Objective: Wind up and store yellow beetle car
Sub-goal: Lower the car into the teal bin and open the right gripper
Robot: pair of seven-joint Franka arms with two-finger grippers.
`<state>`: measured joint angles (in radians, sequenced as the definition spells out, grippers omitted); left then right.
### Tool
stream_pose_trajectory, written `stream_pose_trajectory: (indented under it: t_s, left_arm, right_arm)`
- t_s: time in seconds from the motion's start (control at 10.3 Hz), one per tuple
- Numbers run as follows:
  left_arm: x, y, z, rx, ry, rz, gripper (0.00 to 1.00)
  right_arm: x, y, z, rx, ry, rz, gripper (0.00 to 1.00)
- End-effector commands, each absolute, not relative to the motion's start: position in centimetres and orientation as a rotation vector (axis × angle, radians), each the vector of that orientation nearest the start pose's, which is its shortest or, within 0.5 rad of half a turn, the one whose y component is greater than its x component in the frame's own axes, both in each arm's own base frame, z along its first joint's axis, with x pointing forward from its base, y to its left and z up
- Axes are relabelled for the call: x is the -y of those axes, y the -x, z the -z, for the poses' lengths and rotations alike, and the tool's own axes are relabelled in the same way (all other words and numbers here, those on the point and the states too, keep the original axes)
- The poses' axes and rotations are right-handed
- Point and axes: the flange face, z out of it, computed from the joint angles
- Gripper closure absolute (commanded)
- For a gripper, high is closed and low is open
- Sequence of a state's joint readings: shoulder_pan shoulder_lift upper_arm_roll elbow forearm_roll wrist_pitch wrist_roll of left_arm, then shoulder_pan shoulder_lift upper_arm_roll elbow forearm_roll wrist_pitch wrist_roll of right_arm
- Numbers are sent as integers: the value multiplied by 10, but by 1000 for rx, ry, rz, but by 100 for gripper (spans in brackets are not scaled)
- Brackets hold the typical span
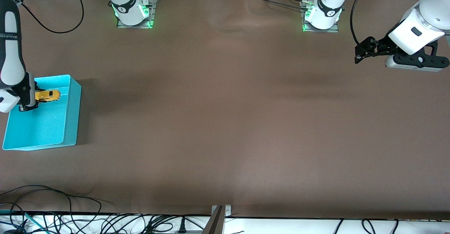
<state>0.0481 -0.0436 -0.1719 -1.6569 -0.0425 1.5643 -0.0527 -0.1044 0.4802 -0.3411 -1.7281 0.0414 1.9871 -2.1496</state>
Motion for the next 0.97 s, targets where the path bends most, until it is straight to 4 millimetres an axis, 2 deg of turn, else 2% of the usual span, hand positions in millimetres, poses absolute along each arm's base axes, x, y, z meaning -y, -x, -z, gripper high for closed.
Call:
stream_pose_trajectory:
  t_s: [0.0, 0.19, 0.29, 0.48, 0.87]
  left_arm:
    - [74, -536, -612, -101, 3150, -78, 0]
    - [74, -536, -612, -99, 3150, -78, 0]
    - [74, -536, -612, -99, 3150, -78, 0]
    - [74, -536, -612, -101, 3150, -78, 0]
    - [73, -536, -612, -99, 3150, -78, 0]
  right_arm:
    - [282, -595, -284, -2494, -2110, 276, 100]
    - [297, -594, -258, -2499, -2129, 272, 100]
    - [304, -595, -249, -2504, -2086, 226, 100]
    - [309, -593, -229, -2519, -2083, 204, 100]
    - [316, -592, -211, -2496, -2080, 203, 100]
